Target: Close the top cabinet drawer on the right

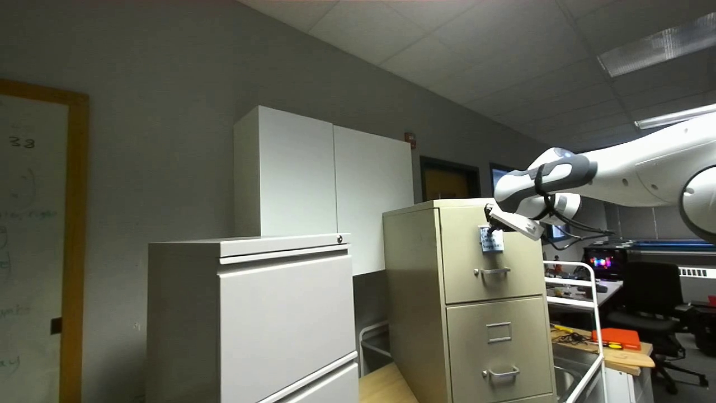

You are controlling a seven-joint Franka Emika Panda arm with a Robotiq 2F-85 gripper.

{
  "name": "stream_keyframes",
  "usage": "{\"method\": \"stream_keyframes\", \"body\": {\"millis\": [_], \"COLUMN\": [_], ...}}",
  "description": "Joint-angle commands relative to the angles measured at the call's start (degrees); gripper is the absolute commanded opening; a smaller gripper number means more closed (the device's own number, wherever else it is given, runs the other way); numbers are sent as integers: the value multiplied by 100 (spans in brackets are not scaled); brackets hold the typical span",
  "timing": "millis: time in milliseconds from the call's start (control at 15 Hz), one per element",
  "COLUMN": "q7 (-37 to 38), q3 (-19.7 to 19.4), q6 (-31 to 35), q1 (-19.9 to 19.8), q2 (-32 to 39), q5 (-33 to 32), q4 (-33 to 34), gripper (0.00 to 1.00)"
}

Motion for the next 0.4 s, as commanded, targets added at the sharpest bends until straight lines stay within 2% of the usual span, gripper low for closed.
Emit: {"method": "stream_keyframes", "body": {"millis": [0,333], "q7": [-303,-484], "q3": [-110,-214], "q6": [-354,-1040], "q1": [419,452], "q2": [727,861], "q5": [396,499], "q4": [971,1316], "gripper": [0,0]}}
